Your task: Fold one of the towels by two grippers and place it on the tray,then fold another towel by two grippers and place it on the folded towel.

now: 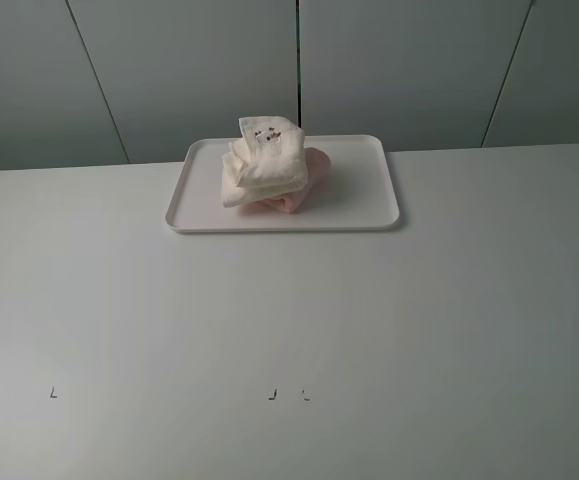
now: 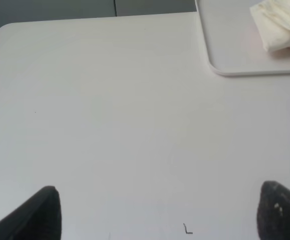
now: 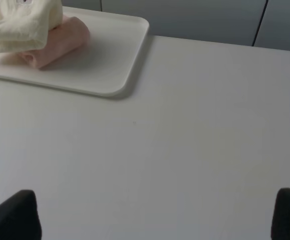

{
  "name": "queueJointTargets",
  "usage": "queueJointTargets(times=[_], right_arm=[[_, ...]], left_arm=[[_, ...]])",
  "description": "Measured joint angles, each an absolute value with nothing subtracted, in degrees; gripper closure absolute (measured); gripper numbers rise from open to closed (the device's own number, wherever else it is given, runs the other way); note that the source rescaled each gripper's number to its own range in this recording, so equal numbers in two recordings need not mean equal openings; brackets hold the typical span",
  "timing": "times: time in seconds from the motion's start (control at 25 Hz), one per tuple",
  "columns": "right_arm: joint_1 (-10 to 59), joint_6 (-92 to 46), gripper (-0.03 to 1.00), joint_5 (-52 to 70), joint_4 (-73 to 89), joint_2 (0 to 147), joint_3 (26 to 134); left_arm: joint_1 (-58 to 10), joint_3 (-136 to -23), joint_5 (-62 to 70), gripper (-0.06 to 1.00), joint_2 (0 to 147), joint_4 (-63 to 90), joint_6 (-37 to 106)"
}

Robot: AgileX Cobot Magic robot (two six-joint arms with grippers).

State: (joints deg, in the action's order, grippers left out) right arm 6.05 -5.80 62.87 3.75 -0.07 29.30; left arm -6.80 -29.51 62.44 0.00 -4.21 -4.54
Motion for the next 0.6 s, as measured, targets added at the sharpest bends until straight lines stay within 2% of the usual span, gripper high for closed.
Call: queueJointTargets(times=[0.6], right_arm=[[6.05,-5.8,-0.03,62.87,3.75,-0.07,29.3]], left_arm=[[-6.8,-29.51,62.44,-0.06,0.0,-4.21,-4.45]])
